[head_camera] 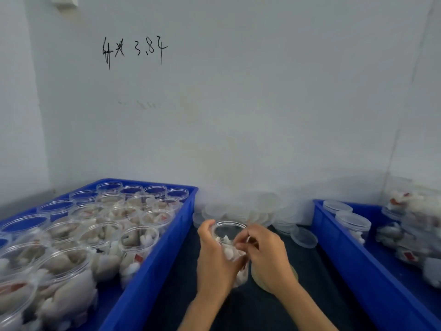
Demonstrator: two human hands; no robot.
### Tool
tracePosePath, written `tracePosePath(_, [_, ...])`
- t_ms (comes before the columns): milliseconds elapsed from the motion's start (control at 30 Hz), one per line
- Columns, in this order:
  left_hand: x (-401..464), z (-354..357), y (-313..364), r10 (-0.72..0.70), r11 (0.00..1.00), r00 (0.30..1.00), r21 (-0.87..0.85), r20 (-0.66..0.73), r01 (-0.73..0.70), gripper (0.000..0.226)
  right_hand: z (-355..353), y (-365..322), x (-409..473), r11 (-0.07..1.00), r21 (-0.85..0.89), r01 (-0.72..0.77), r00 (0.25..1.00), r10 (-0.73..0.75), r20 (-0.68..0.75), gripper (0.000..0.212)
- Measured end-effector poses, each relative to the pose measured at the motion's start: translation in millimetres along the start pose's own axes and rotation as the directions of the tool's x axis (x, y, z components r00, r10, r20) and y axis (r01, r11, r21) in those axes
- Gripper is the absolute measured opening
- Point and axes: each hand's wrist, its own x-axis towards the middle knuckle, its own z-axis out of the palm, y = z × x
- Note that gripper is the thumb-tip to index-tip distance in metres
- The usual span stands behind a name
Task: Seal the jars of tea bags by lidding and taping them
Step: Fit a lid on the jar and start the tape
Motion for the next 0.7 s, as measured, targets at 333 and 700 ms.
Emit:
tracePosePath(333, [19,59,-72,-0.036,0.990,0.965,-0.122,0.259,0.070,0.096,14,62,-5,0.996,0.058,-0.060,0.991,0.067,-0.114,0.030])
tracePosePath(700, [28,72,-91,-0.038,0.896,0.981,-0.427,0.190,0.118,0.090,-11,146,43,0.959,0.229,-0.164,0.939,0.223,-0.261,0.014])
